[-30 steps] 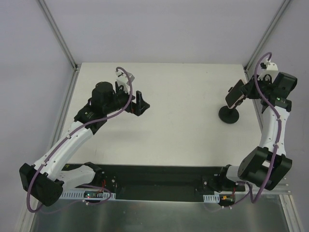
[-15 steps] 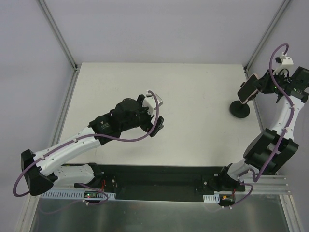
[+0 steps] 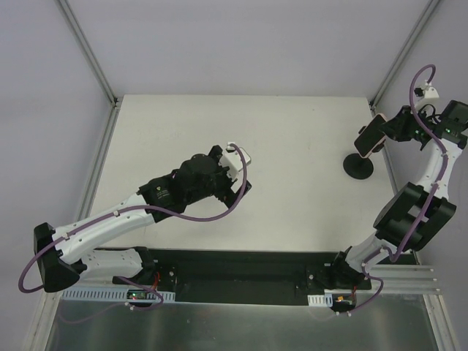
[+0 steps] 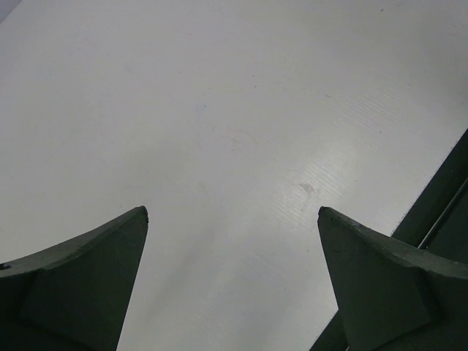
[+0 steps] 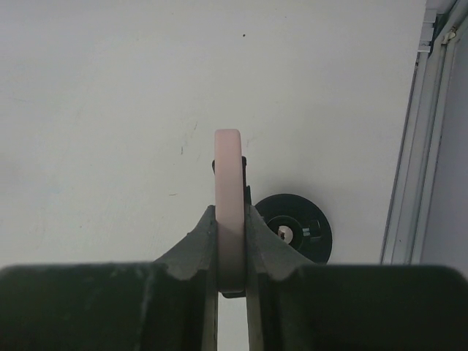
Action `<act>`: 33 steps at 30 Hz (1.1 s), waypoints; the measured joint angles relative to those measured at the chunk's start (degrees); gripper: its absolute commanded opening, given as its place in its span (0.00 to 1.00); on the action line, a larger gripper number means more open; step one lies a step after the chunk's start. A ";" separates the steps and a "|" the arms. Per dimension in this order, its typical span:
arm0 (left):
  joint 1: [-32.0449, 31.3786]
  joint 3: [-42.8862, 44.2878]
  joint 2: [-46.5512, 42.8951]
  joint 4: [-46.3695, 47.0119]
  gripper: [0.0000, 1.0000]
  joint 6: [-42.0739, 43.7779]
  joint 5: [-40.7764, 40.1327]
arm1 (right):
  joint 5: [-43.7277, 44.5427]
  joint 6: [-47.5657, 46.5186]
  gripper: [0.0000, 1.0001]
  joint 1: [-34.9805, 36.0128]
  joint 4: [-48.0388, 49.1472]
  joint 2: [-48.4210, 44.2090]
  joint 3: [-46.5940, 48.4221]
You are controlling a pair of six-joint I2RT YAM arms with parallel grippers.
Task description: Place the phone on the phone stand
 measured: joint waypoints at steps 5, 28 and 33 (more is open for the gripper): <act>0.00 0.00 0.59 -0.11 0.98 0.17 -0.85 | 0.04 -0.28 0.66 0.31 0.96 0.00 0.00; 0.00 -1.38 0.76 1.90 0.98 1.38 -4.96 | 54.36 26.16 0.96 45.18 3.69 -50.34 -25.57; 0.00 -2.56 -1.49 2.23 0.99 0.42 -5.14 | 53.72 35.56 0.96 49.94 0.81 -66.45 -43.60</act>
